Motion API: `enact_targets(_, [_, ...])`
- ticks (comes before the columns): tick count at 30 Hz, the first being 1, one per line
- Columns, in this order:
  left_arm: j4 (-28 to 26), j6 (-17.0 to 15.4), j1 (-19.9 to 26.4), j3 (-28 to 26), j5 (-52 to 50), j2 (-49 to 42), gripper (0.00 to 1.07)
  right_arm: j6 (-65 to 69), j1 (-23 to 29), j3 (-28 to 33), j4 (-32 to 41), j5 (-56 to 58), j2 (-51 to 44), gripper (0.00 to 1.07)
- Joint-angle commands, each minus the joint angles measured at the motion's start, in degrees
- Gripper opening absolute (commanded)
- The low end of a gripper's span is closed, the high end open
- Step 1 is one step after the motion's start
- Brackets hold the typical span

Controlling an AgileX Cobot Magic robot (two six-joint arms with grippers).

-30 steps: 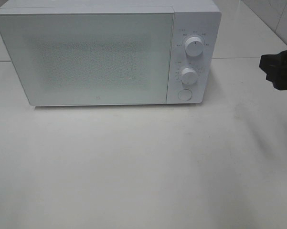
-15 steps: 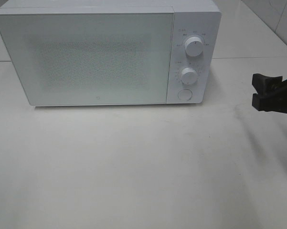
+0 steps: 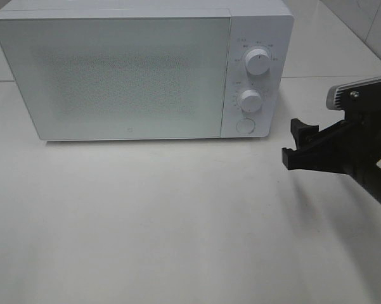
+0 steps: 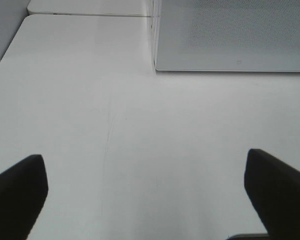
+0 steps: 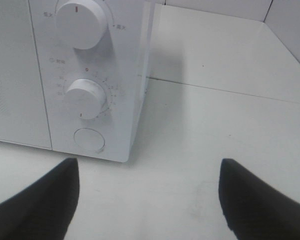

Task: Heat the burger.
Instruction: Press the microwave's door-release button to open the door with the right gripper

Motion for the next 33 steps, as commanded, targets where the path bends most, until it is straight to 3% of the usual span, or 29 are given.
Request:
enact_targets(1, [0.06,-0.40,0.00,0.23,-0.74,-0.86,1.00,-0.63,2.81,-1.49,3.55,-2.18,1.49,0.76])
enact_targets(6, [0.06,-0.40,0.00,0.23,-0.74,-0.86,1.00,-1.38,8.02,-5.27,10.54,-2.86,5.90,0.76])
enact_targets(17, [0.06,-0.40,0.00,0.23,-0.74,-0.86,1.00,-2.23,13.92,-11.69,14.78,-2.46,12.89,0.76])
enact_targets(26, [0.06,-0.40,0.00,0.23,-0.74,-0.86,1.00,-1.38,14.55,-12.55,15.30,-2.18,13.64,0.76])
enact_targets(33, [0.06,-0.40,0.00,0.23,-0.74,-0.86,1.00,9.51,14.55,-12.55,15.30,-2.12,13.64,0.72])
